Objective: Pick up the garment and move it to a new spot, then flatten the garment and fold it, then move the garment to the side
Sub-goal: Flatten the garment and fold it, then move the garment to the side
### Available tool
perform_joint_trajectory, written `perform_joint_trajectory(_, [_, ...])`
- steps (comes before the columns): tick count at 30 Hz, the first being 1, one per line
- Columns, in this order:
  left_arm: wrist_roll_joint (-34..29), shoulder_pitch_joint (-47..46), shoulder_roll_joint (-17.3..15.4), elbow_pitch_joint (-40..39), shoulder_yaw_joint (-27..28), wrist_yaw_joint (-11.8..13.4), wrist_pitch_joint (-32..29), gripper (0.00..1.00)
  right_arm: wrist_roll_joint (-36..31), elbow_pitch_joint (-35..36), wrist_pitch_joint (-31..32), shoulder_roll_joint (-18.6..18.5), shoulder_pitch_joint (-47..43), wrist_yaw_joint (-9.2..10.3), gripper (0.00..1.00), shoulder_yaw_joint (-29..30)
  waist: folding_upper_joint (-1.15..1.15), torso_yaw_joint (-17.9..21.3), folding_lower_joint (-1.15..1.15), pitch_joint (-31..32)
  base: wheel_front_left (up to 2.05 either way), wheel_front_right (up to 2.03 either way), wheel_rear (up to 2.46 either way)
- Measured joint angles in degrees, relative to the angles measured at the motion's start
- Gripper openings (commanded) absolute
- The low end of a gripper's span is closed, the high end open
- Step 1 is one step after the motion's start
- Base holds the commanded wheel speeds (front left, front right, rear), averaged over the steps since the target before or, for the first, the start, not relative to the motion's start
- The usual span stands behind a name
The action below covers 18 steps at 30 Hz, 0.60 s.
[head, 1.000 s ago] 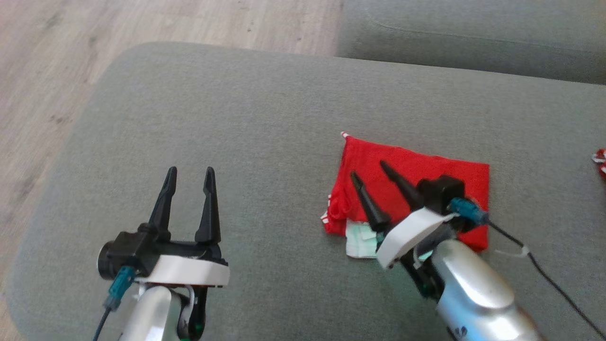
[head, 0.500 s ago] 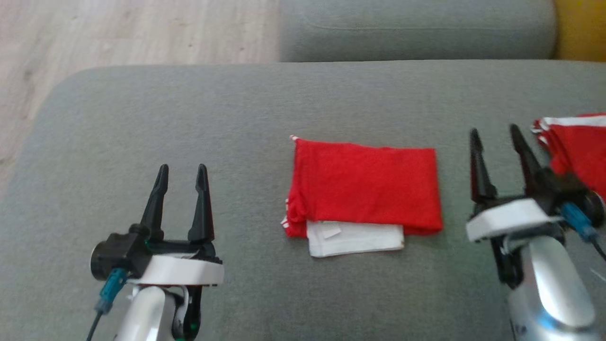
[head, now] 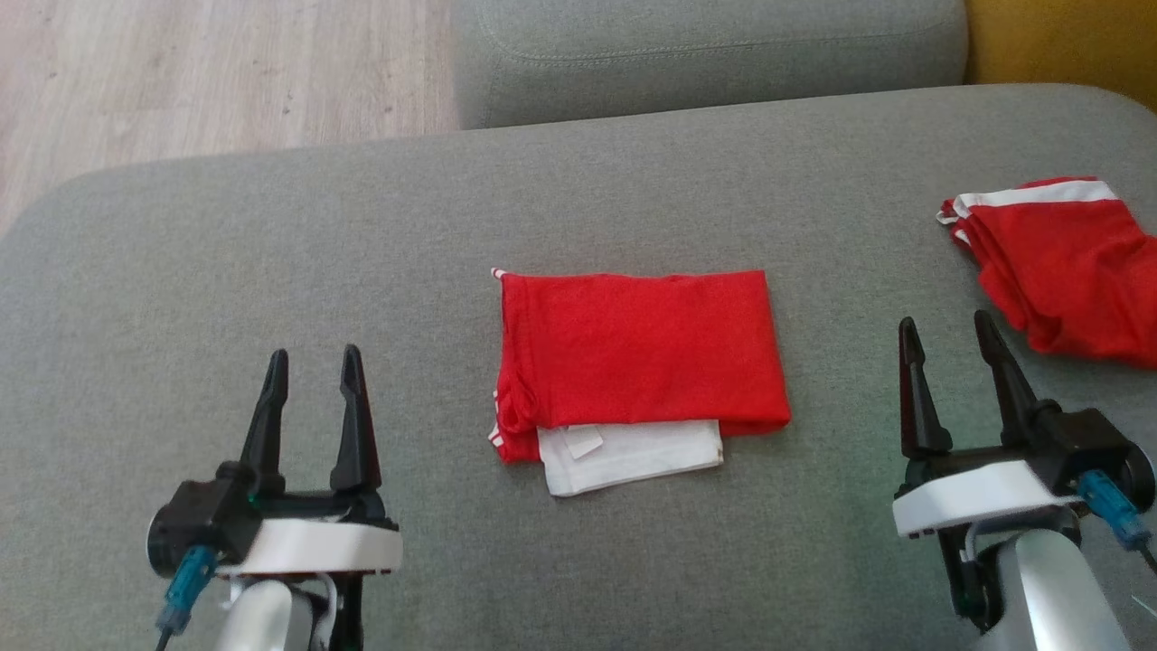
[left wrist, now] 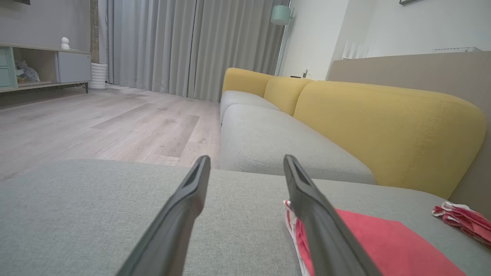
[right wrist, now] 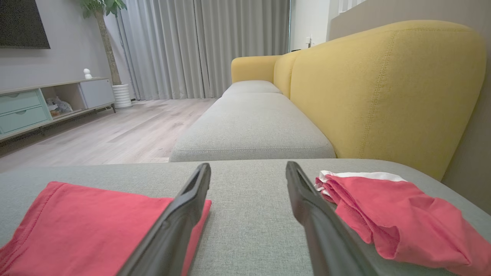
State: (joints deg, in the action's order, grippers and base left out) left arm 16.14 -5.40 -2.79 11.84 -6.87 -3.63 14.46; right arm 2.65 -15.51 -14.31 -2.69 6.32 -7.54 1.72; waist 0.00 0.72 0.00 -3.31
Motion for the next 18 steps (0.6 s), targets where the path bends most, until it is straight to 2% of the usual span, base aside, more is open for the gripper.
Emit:
perform_joint_trajectory(9, [-0.2, 0.1, 0.0, 0.4, 0.7, -0.5, 0.0, 1.00, 0.4, 0.1, 0.0, 0.0, -0.1, 0.00, 1.00, -0.5, 0.00, 0.0, 0.00, 0.2, 0.00, 0.00, 0.00])
perform_joint_trajectory(18, [-0.2, -2.4, 0.0, -0.1, -1.5, -0.5, 0.0, 1.00, -1.2, -1.7, 2.6, 0.0, 2.3, 0.00, 1.00, -1.5, 0.00, -2.4, 0.01, -3.3, 0.00, 0.00, 0.00])
